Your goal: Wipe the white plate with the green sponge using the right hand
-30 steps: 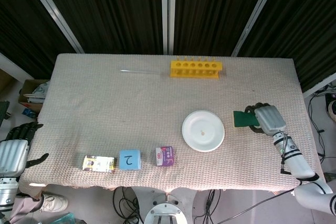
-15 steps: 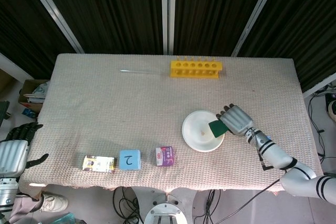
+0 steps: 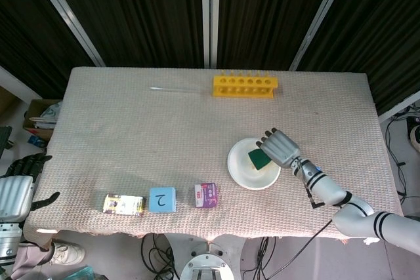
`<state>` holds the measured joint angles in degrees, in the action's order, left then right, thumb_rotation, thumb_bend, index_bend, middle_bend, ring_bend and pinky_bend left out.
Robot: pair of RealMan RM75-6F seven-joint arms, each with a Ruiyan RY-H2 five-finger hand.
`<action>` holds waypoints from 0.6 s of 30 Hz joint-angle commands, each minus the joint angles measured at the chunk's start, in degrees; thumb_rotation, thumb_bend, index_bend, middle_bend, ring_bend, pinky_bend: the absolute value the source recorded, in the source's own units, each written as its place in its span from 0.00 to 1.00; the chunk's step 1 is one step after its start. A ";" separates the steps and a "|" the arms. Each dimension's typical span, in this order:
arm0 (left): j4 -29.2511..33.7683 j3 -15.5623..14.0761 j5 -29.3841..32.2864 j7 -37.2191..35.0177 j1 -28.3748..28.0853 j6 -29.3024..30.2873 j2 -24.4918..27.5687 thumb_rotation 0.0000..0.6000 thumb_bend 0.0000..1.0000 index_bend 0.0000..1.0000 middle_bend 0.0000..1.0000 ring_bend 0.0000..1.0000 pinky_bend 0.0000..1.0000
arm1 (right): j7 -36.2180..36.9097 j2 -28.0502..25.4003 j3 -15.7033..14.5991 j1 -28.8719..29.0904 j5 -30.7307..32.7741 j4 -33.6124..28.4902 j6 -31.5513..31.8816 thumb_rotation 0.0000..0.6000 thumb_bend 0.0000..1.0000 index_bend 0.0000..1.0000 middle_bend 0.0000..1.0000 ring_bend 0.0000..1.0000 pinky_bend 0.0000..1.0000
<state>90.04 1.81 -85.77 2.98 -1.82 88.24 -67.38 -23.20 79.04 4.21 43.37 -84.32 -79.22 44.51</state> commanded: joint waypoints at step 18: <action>-0.20 -0.08 -0.55 -0.24 0.44 0.73 -0.14 1.00 0.01 0.22 0.18 0.17 0.19 | -1.67 5.93 -2.60 0.94 -5.20 2.57 5.23 1.00 0.48 0.65 0.50 0.32 0.31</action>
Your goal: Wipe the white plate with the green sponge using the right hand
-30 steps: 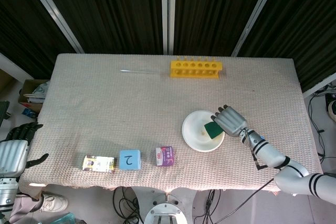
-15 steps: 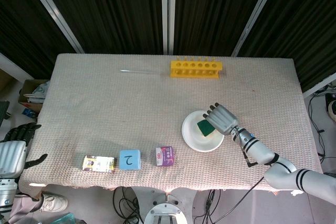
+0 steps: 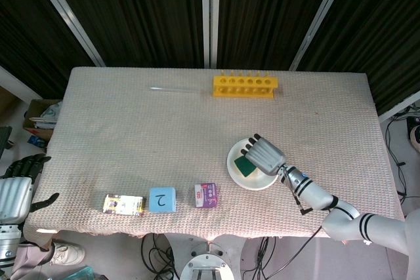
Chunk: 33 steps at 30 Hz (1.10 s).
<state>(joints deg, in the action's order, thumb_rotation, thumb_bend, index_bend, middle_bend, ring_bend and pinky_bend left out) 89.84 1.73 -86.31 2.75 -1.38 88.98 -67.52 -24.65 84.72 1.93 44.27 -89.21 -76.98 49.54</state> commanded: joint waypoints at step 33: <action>0.04 0.05 -0.70 0.01 0.21 0.61 -0.04 1.00 0.01 0.22 0.18 0.17 0.19 | -2.29 0.34 -1.71 -0.11 -1.66 0.67 2.37 1.00 0.48 0.66 0.50 0.32 0.31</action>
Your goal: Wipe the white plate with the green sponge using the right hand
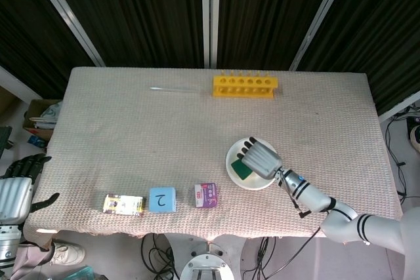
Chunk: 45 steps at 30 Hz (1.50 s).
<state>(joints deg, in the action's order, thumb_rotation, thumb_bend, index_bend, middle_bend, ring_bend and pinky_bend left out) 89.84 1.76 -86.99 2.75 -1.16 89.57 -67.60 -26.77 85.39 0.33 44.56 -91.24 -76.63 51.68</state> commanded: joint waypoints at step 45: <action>1.06 0.06 -0.98 1.51 0.04 0.75 0.35 1.00 0.01 0.22 0.18 0.17 0.19 | -0.70 -1.47 0.70 -2.60 5.29 6.51 0.58 1.00 0.48 0.66 0.50 0.34 0.31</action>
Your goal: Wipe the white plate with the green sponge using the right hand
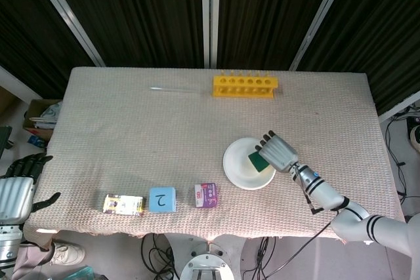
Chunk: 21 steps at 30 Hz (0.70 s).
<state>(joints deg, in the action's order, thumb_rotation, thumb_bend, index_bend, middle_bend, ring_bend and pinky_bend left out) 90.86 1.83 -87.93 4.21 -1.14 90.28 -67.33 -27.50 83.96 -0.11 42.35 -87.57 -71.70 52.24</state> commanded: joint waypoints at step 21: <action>0.44 0.28 -0.64 0.60 -0.26 0.52 0.00 1.00 0.01 0.22 0.18 0.17 0.19 | 10.86 3.16 8.64 -2.10 12.82 5.41 0.89 1.00 0.47 0.61 0.47 0.32 0.29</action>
<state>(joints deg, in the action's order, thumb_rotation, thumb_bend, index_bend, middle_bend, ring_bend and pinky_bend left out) 91.27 2.12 -88.56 4.78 -1.40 90.79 -67.33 -18.01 85.69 7.50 39.85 -76.30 -67.66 54.48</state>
